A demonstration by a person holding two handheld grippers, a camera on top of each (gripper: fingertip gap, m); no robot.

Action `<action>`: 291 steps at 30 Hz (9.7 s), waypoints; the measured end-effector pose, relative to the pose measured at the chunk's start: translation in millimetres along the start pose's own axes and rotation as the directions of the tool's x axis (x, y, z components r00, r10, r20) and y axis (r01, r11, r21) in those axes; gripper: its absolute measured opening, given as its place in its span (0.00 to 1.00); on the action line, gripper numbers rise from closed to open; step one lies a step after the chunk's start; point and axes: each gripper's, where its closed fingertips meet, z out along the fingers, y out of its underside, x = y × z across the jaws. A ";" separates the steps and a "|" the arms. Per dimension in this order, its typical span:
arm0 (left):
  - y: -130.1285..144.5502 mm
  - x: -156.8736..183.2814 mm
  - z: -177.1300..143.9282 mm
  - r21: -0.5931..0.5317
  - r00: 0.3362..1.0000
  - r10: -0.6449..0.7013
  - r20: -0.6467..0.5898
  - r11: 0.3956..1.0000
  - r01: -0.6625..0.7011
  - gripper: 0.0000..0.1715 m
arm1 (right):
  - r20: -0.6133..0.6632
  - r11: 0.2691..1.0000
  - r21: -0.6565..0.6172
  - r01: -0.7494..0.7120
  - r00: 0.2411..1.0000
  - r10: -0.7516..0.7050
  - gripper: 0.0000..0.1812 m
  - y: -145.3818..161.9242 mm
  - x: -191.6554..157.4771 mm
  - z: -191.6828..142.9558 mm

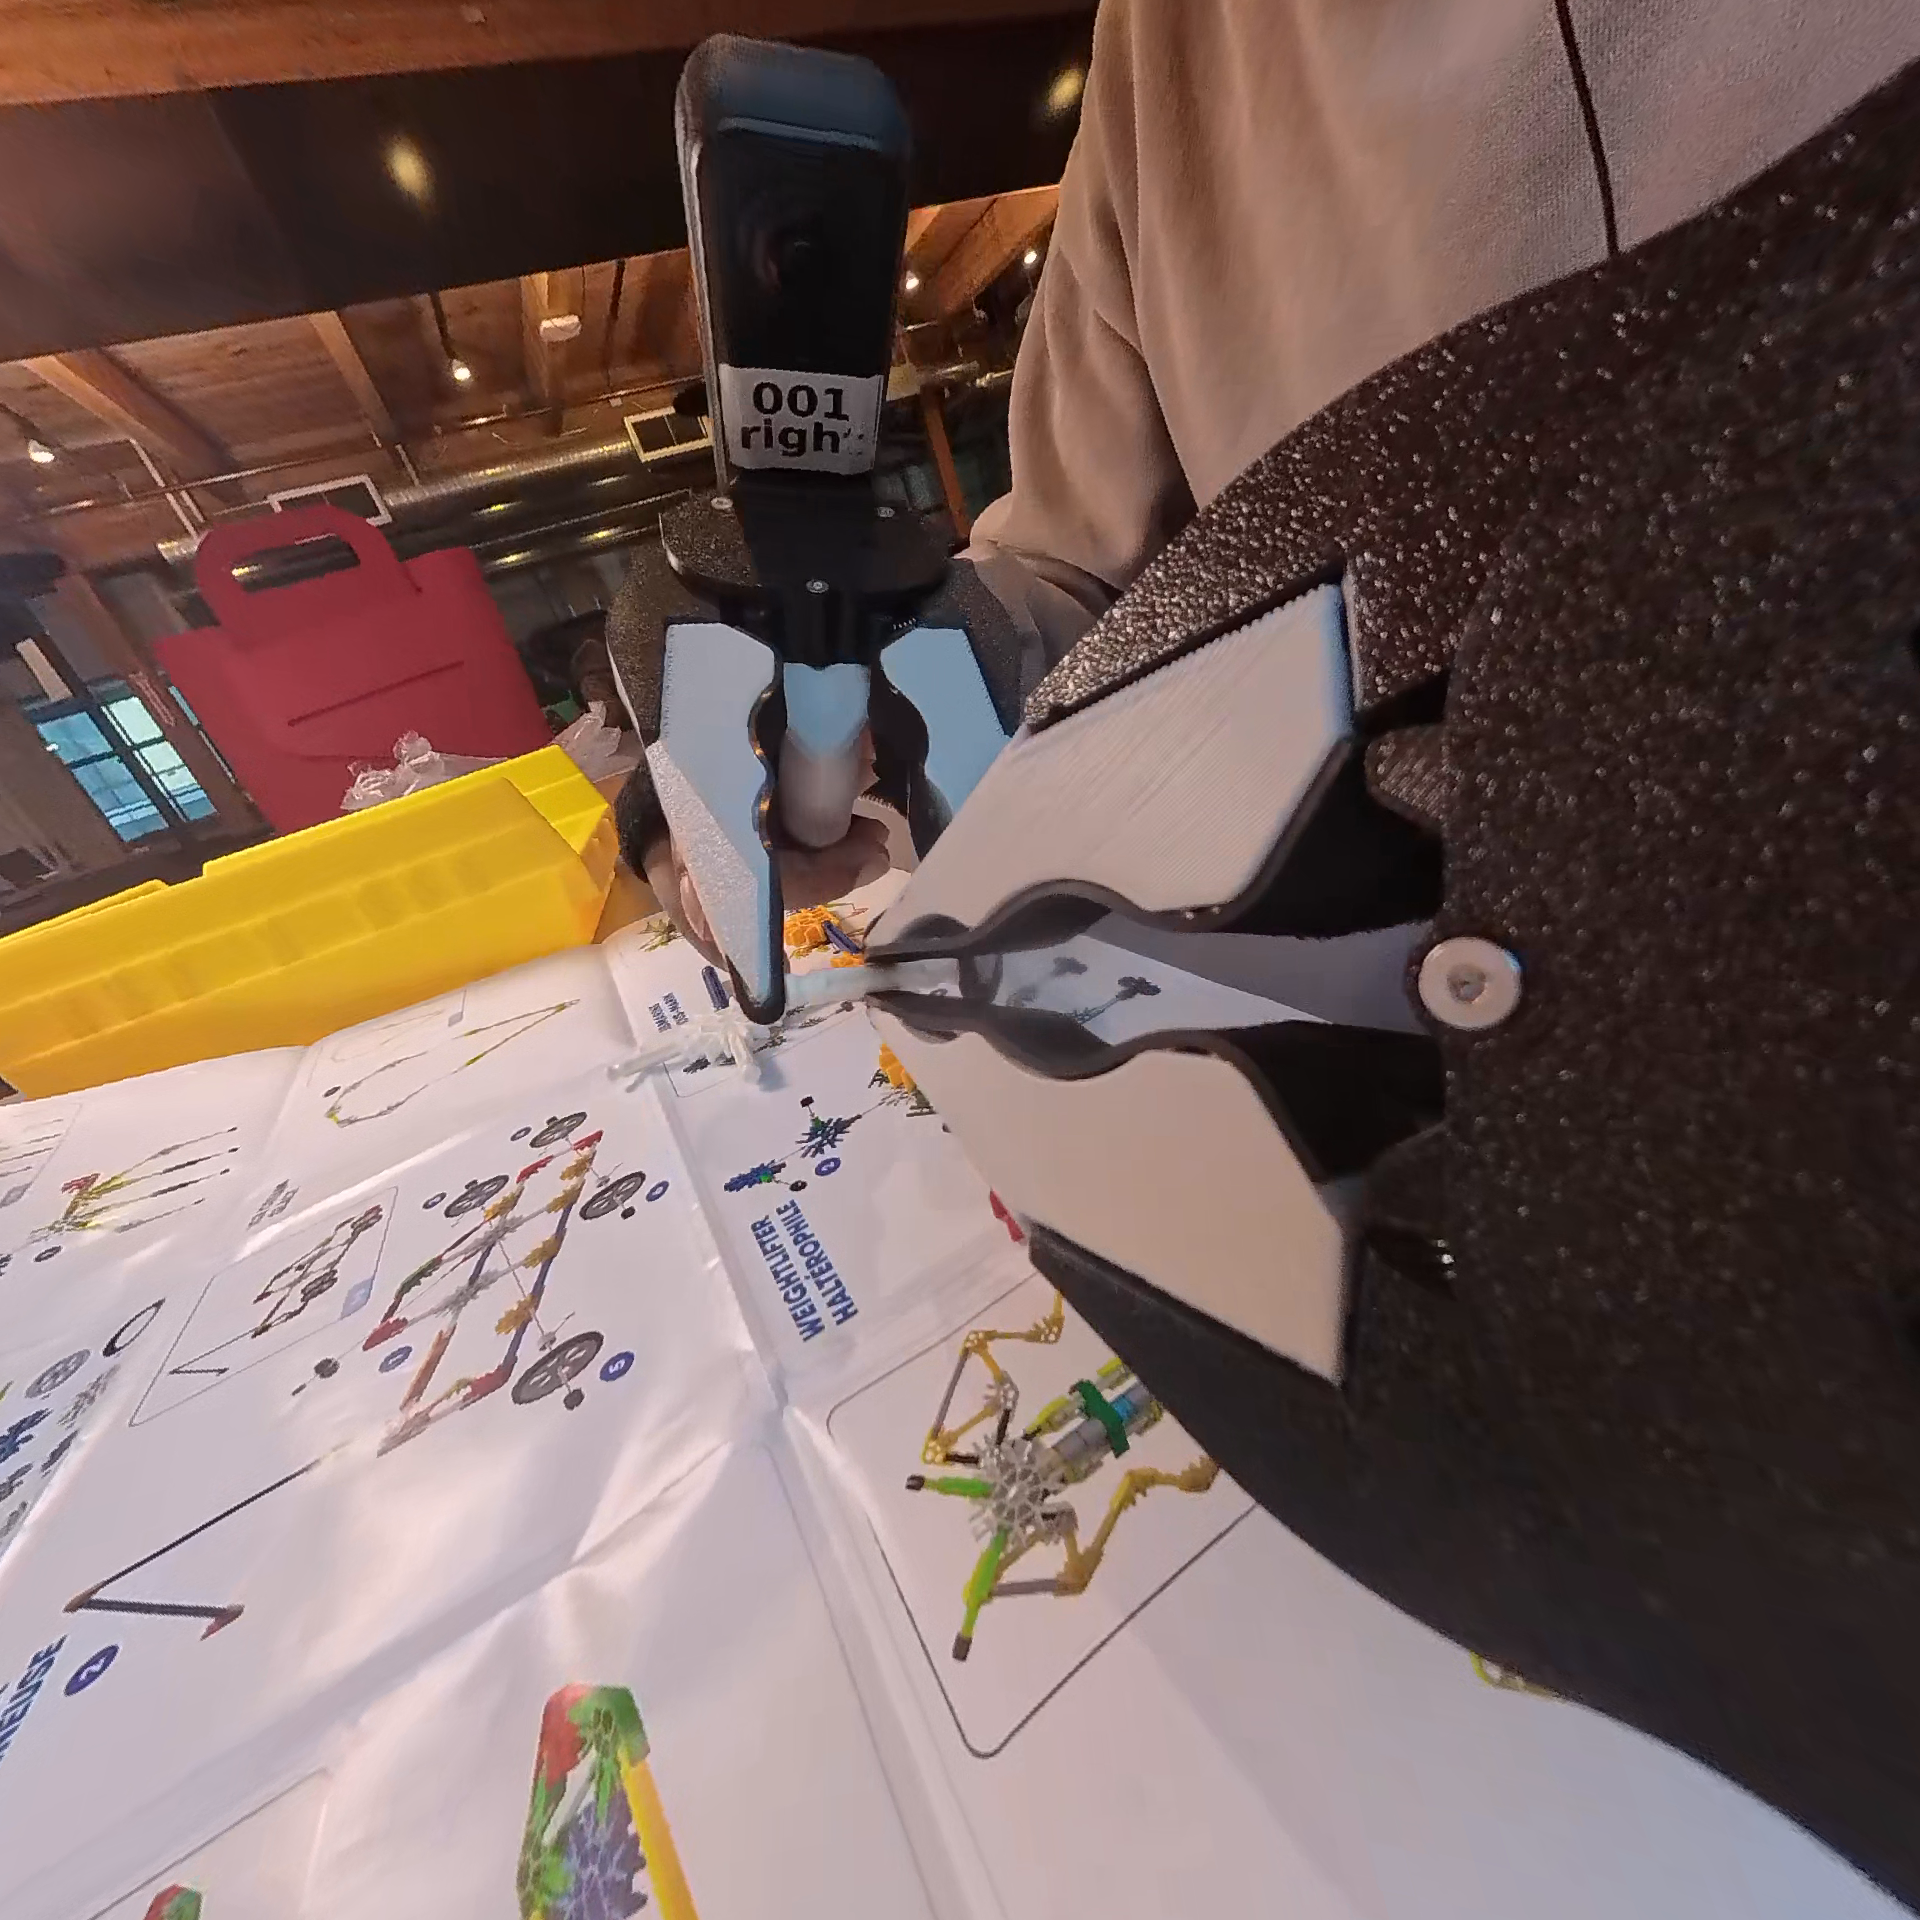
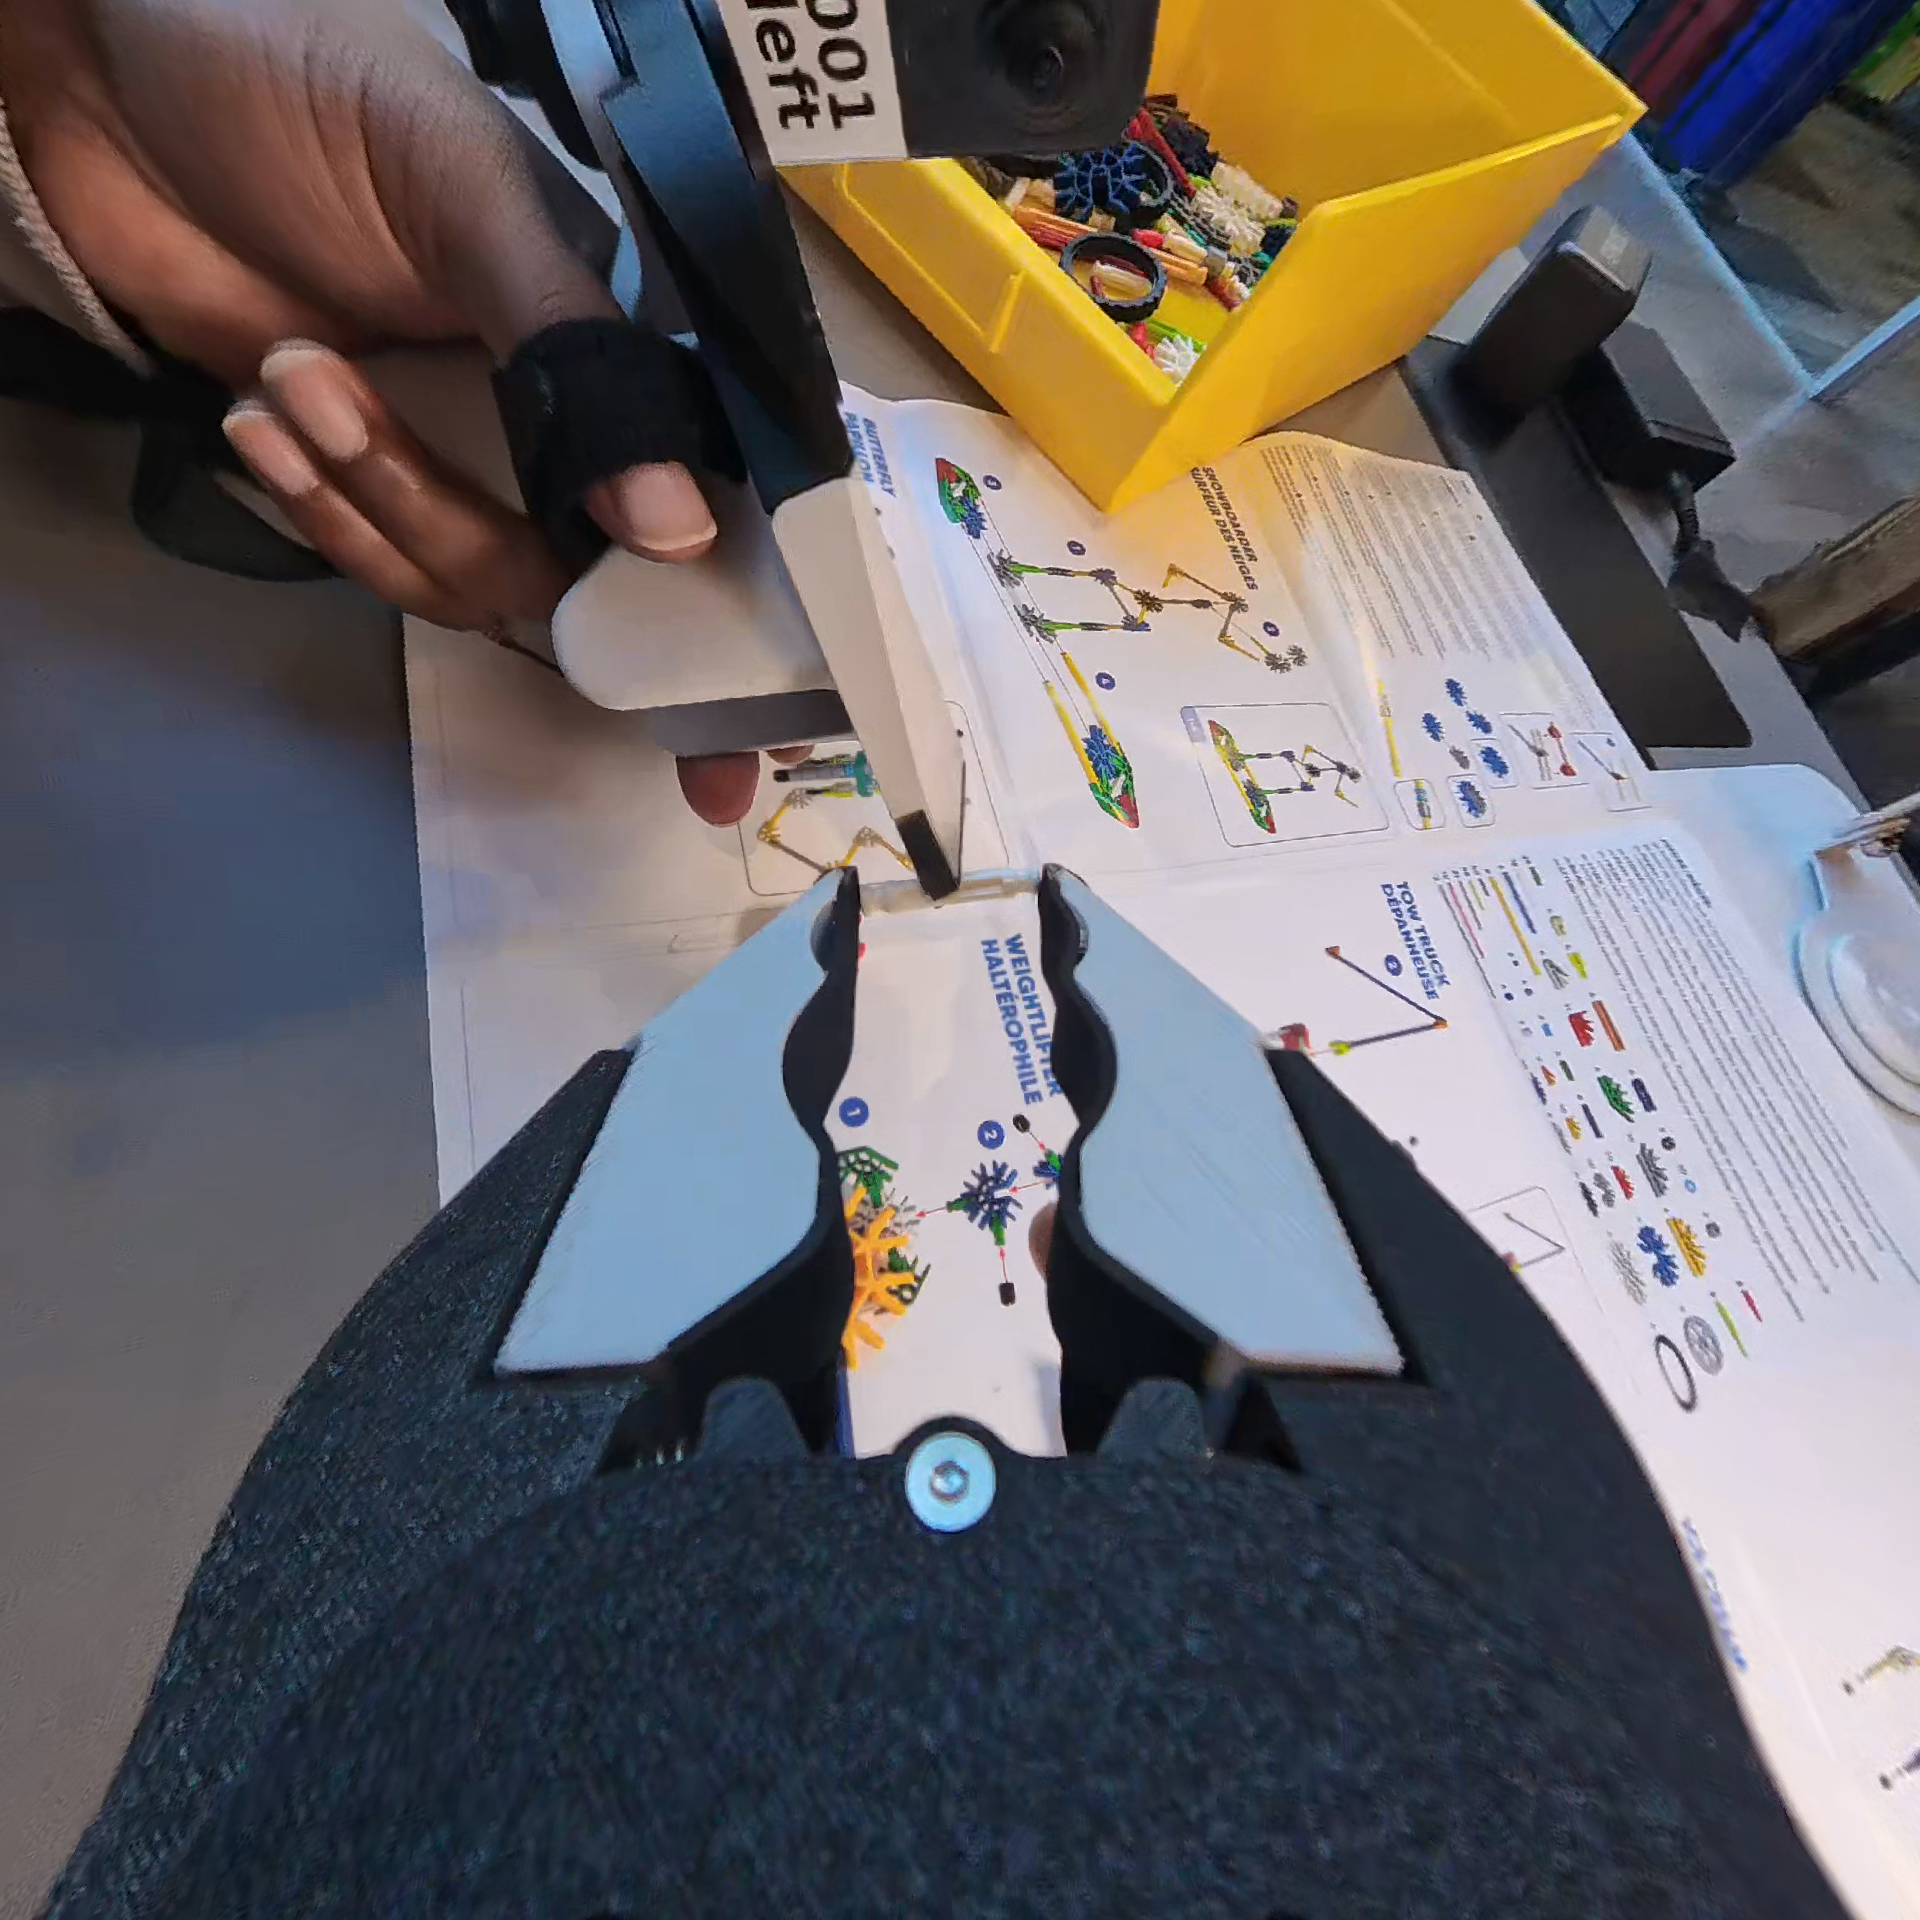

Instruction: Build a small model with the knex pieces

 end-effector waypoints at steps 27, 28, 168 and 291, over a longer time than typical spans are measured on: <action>63.7 -28.3 -12.0 -0.551 0.590 0.807 0.006 0.495 -0.672 0.12 | 0.196 0.989 -0.033 -0.145 0.969 0.148 0.19 20.6 -24.4 -11.0; 59.3 -27.4 -14.5 -0.535 0.607 0.795 0.016 0.520 -0.666 0.12 | 0.207 0.989 -0.038 -0.140 0.968 0.145 0.18 20.4 -28.5 -8.0; 63.5 -31.4 1.0 -0.911 0.420 0.886 -0.197 -0.007 -0.412 0.00 | 0.044 0.944 -0.027 -0.330 0.943 0.331 0.19 107.0 -2.8 -118.0; -100.1 -138.5 -525.3 -0.535 0.026 0.541 0.841 0.824 0.188 0.18 | -0.217 0.964 0.113 -0.241 0.941 0.260 0.17 78.9 31.6 -146.1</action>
